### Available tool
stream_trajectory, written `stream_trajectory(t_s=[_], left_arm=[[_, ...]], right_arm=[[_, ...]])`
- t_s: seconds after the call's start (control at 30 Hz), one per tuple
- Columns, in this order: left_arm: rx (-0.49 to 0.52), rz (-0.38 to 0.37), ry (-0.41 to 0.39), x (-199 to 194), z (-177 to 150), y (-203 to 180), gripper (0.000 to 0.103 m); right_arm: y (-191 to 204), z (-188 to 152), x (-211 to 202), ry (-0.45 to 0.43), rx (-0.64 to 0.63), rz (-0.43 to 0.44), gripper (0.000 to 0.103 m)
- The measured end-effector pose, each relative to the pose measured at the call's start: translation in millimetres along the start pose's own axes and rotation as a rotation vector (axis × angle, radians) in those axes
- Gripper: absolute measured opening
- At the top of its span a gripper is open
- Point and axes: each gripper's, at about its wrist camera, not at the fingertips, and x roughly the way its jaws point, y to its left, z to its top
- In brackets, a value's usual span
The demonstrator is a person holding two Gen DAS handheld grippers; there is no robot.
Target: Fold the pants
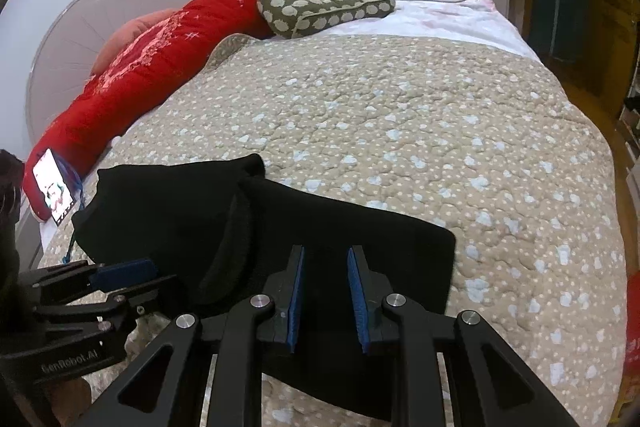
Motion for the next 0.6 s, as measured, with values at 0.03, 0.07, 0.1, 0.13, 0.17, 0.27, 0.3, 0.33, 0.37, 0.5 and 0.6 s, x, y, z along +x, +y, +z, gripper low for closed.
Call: stream_trajectory(t_s=[0.03, 0.07, 0.1, 0.13, 0.17, 0.27, 0.3, 0.33, 0.37, 0.5, 0.6], left_arm=[[-0.007, -0.007, -0.006, 0, 1, 0, 0.061], [-0.008, -0.008, -0.008, 1, 2, -2, 0.061], [-0.004, -0.005, -0.006, 3, 3, -3, 0.061], [0.004, 0.001, -0.001, 5, 3, -5, 0.061], [0.012, 0.011, 0.002, 8, 3, -7, 0.061], [0.021, 0.03, -0.003, 12, 1, -10, 0.061], [0.019, 0.035, -0.001, 13, 1, -10, 0.061], [0.017, 0.037, 0.0, 14, 1, -10, 0.061], [0.016, 0.039, 0.0, 14, 1, -10, 0.061], [0.017, 0.035, 0.001, 12, 0, -10, 0.061], [0.012, 0.031, 0.001, 11, -1, -9, 0.061]], right_arm=[[-3, -1, 0, 0.001, 0.007, -0.005, 0.023], [-5, -2, 0, 0.002, 0.012, -0.008, 0.023], [-8, -2, 1, 0.003, 0.019, -0.011, 0.024], [-10, -2, 1, 0.003, 0.022, -0.014, 0.024], [-11, -2, 2, 0.003, 0.025, -0.015, 0.025], [-12, 2, 10, 0.006, 0.026, -0.005, 0.026], [-11, 3, 14, 0.012, 0.024, -0.006, 0.028], [-10, 4, 21, 0.021, 0.02, -0.009, 0.029], [-9, 6, 29, 0.031, 0.017, -0.017, 0.029], [-2, 13, 28, 0.029, 0.002, -0.02, 0.032], [1, 12, 16, 0.022, 0.001, 0.0, 0.032]])
